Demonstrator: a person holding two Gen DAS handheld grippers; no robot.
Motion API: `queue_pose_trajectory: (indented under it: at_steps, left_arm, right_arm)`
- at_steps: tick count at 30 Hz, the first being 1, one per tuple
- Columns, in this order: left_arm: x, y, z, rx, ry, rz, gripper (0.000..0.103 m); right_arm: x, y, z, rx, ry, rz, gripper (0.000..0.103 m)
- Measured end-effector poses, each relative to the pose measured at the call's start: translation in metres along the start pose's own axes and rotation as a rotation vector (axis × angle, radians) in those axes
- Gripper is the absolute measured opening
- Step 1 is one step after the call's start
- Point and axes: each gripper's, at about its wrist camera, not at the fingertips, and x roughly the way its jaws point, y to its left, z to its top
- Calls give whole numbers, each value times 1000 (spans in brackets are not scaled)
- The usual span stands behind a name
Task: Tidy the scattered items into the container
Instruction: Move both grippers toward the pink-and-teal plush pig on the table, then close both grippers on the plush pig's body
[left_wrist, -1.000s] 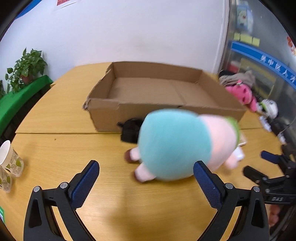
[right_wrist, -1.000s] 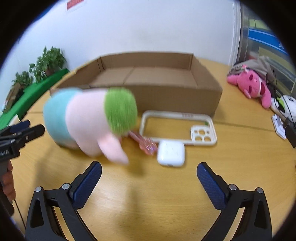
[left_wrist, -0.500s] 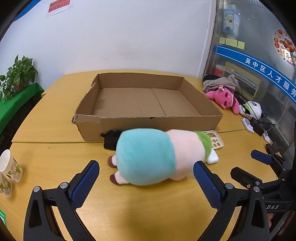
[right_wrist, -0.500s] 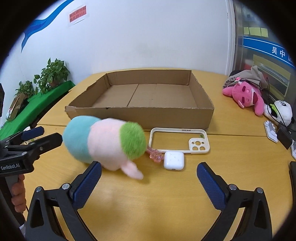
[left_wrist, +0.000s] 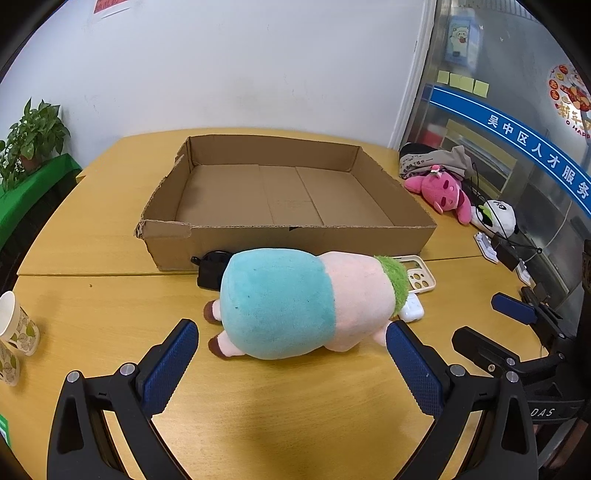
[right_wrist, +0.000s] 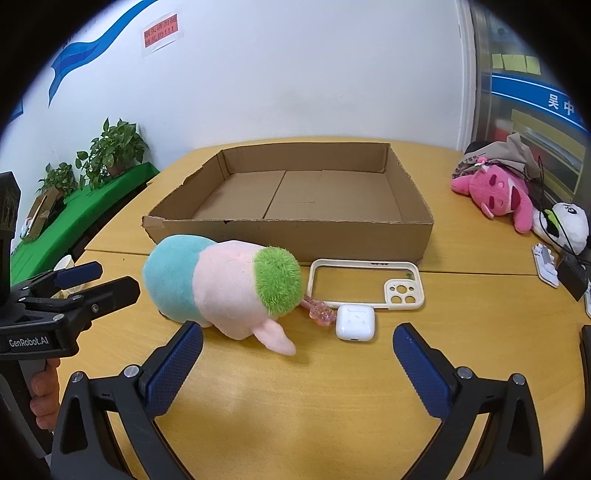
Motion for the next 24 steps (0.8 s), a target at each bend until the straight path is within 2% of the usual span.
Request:
queue_pose_trajectory:
  at_steps: [6,11,15,19,21,22,24]
  left_arm:
    - [16,8,9,-8,35,-10,103]
    - [43,30,17,-60,82,-40,103]
    - [70,44,22,-84,126,-74,103]
    - [93,56,24,-122,163,-158,103]
    - [98,60,24,-131,171,-178,97]
    - [99,61,24,-139,176,-198,92]
    - [99,62,24,-141,188,-220,91]
  right_arm:
    - [19,-2,8,6,33,15,103]
    - [44,-2,15,10,70,41,103]
    - [70,3,22,-6,110,77,103]
    - [96,13,31,-38,138,112,102]
    - [104,14,33,-28,143,150,102]
    - [107,14,34,-25,147,166,102]
    - [112,16,35,-36,159,196,101]
